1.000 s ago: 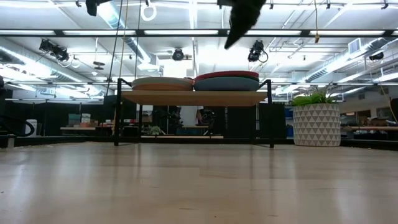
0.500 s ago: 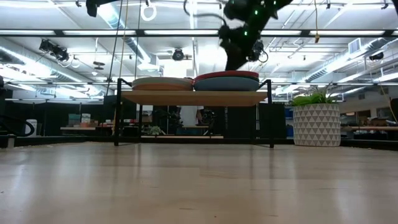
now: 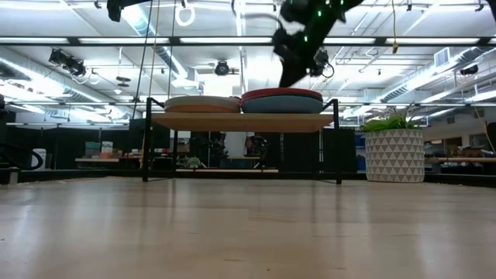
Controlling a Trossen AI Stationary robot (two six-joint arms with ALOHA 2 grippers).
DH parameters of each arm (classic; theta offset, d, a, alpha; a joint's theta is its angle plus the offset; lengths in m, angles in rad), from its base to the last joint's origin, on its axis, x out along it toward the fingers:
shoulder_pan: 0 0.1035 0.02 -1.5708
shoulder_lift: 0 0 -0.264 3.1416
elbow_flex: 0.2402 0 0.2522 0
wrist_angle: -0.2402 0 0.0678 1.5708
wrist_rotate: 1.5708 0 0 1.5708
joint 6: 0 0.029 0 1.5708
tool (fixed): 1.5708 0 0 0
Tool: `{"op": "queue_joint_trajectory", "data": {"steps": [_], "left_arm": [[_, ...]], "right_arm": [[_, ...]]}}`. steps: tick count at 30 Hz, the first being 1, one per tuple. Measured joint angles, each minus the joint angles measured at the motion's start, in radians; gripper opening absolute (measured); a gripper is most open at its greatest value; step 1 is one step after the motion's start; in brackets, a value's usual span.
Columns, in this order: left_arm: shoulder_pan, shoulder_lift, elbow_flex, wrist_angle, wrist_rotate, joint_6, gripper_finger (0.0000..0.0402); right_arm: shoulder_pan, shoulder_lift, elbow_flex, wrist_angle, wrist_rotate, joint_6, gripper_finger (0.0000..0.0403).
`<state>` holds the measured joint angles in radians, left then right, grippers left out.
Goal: Place and stack plates onto a shelf
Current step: Return to Home Position
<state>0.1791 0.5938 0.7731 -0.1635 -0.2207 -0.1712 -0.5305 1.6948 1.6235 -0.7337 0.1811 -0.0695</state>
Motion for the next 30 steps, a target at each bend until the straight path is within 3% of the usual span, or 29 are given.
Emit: {"op": "queue_joint_trajectory", "data": {"steps": [6, 13, 19, 23, 26, 30], "left_arm": [[0.0, -0.001, 0.0, -0.032, 0.007, -0.005, 0.0142], [0.0, -0.133, -0.051, -0.041, 0.048, -0.002, 0.0142], [0.0, -0.274, -0.213, -0.008, 0.045, -0.09, 0.0142], [0.0, -0.307, -0.311, -0.003, 0.018, -0.113, 0.0142], [0.0, -0.321, -0.392, 0.048, -0.009, -0.137, 0.0142], [0.0, -0.347, -0.497, 0.18, 0.012, -0.211, 0.0142]], "right_arm": [[0.005, 0.0, 0.073, -0.006, -0.004, 0.034, 0.0088], [0.012, -0.113, 0.066, 0.134, -0.207, 0.097, 0.0064], [0.058, -0.223, -0.192, 0.432, -0.282, 0.194, 0.0018], [0.117, -0.287, -0.453, 0.754, -0.287, 0.334, 0.0008], [0.161, -0.322, -0.626, 0.94, -0.255, 0.448, 0.0015], [0.216, -0.39, -0.805, 1.056, -0.191, 0.545, 0.0013]]}}
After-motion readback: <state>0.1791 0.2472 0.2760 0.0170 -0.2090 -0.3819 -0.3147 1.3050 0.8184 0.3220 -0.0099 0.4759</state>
